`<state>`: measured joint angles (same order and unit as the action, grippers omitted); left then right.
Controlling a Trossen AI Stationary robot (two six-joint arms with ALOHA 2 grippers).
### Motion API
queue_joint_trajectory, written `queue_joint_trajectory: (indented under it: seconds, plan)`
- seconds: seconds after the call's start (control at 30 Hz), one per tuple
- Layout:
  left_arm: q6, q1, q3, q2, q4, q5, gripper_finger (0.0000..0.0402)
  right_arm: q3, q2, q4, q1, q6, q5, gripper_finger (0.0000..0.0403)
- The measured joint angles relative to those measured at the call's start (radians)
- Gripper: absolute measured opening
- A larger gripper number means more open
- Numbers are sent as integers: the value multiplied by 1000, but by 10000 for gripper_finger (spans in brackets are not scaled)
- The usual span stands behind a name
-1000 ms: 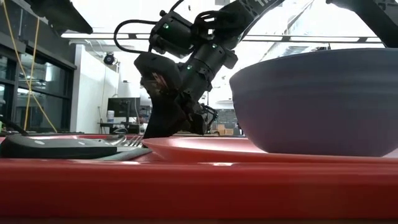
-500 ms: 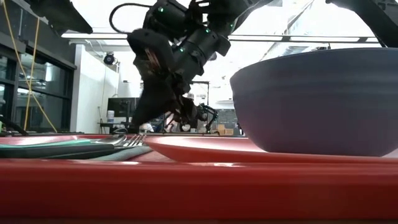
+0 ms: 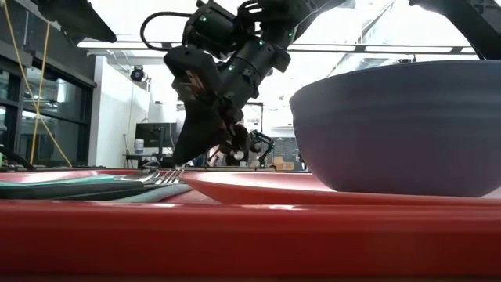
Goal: Set up tray
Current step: Adjust the blue spoon
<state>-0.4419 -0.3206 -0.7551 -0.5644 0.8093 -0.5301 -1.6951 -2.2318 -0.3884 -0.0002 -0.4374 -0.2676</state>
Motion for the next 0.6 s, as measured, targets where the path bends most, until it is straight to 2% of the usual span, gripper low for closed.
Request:
queue_joint_trajectory:
  seconds: [0.6]
  plan:
    - [18, 0, 0, 0, -7, -7, 60, -1, 0, -14, 19, 53, -113, 0]
